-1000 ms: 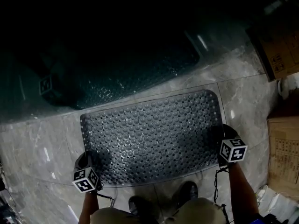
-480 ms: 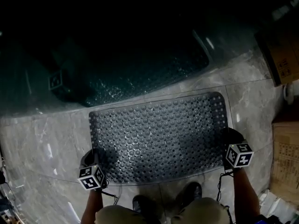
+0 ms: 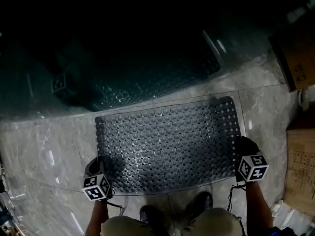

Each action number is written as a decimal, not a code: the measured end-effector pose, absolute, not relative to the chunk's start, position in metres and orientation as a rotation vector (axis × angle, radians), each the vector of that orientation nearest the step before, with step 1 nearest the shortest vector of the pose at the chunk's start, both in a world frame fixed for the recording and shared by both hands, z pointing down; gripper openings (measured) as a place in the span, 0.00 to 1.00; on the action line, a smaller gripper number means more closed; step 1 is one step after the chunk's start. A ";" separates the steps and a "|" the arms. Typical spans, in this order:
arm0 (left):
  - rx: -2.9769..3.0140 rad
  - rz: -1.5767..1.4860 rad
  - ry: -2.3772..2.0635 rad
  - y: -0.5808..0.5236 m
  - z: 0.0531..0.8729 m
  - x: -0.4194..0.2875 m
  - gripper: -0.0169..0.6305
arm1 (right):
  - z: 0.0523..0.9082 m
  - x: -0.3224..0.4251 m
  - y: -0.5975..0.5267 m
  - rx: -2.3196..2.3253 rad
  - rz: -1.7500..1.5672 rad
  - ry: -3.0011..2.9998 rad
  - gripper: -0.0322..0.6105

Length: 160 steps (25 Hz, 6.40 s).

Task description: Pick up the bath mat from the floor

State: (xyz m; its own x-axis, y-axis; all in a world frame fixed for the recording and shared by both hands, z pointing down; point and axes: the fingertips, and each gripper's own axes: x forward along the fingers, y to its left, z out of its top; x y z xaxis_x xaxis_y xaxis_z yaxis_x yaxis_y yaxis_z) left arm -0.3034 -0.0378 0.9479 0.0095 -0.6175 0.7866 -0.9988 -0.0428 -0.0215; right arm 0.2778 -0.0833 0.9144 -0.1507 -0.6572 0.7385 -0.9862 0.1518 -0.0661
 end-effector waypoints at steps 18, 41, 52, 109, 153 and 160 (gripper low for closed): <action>1.778 0.804 -1.650 -0.036 0.917 -0.289 0.08 | 0.884 0.256 -0.079 1.550 0.698 -1.927 0.10; 1.854 0.734 -1.608 -0.035 0.881 -0.267 0.08 | 0.845 0.229 -0.070 1.536 0.650 -1.992 0.10; 1.895 0.709 -1.574 -0.032 0.863 -0.252 0.08 | 0.826 0.215 -0.063 1.523 0.628 -2.023 0.10; 2.022 0.637 -1.260 -0.002 0.696 -0.161 0.08 | 0.661 0.092 -0.026 1.242 0.672 -2.217 0.10; 2.084 0.569 -1.287 0.041 0.350 -0.149 0.08 | 0.323 0.076 0.011 1.255 0.616 -2.317 0.10; 2.100 0.523 -1.348 0.051 0.278 -0.157 0.08 | 0.257 0.074 0.015 1.272 0.586 -2.357 0.10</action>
